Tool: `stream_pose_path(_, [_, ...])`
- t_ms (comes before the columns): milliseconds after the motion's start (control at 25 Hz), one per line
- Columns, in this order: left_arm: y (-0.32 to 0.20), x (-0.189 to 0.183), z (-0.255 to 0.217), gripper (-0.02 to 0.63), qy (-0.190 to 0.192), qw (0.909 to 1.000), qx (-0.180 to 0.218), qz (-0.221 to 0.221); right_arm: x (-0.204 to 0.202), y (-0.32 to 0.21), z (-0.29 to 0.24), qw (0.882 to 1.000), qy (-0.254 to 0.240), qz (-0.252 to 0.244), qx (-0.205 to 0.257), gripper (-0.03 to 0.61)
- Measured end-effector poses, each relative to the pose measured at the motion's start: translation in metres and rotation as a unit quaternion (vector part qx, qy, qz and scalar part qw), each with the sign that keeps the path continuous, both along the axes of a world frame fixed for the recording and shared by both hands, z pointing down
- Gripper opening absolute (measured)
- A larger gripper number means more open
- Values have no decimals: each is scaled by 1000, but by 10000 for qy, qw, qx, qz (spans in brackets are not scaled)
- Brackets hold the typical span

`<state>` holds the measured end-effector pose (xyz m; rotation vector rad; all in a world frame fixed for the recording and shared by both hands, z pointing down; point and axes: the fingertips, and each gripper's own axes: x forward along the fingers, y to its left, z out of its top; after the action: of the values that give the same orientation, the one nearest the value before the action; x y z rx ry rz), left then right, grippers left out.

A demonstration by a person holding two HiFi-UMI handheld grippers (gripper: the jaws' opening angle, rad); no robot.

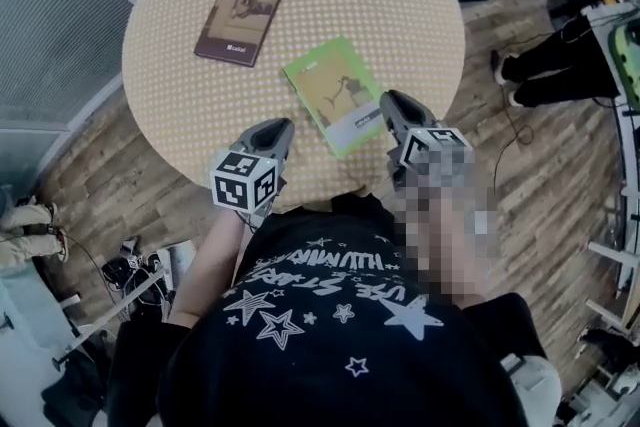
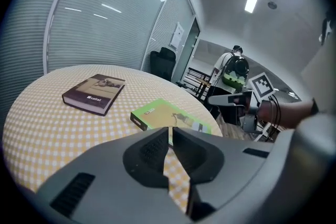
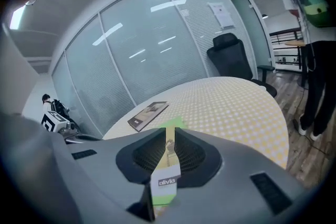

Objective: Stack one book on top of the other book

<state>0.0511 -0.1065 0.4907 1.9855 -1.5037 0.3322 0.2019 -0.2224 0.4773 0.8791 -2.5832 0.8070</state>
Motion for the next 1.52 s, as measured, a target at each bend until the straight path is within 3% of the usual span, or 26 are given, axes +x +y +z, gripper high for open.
stream_pose_path(200, [-9,6,7,14,-21,9984,-172,-542,-11,-25,14,9975,71,-655,-254,46])
stream_pose_path(360, [-15,14,17,16,29,9968,-324,-730,-16,-37,31,9927,199,-1080,-494,46])
stream_pose_path(400, [-16,17,19,30,53,9963,-358,-784,-17,-39,35,9911,241,-1184,-568,47])
stream_pose_path(480, [-19,18,24,143,83,9945,-391,-969,-20,-42,44,9871,297,-1401,-716,54])
stream_pose_path(720, [-29,22,40,172,176,9876,-555,-1460,-34,-40,66,9679,363,-2133,-1276,169])
stream_pose_path(920, [-39,39,57,202,523,9857,-787,-1399,-37,-37,87,9529,635,-2519,-1568,173])
stream_pose_path(1200, [-41,38,76,224,633,9778,-975,-1744,-45,-26,96,9311,857,-3091,-1735,176])
stream_pose_path(1520, [-44,41,86,253,711,9751,-1115,-1778,-47,-24,99,9279,785,-3147,-1837,176])
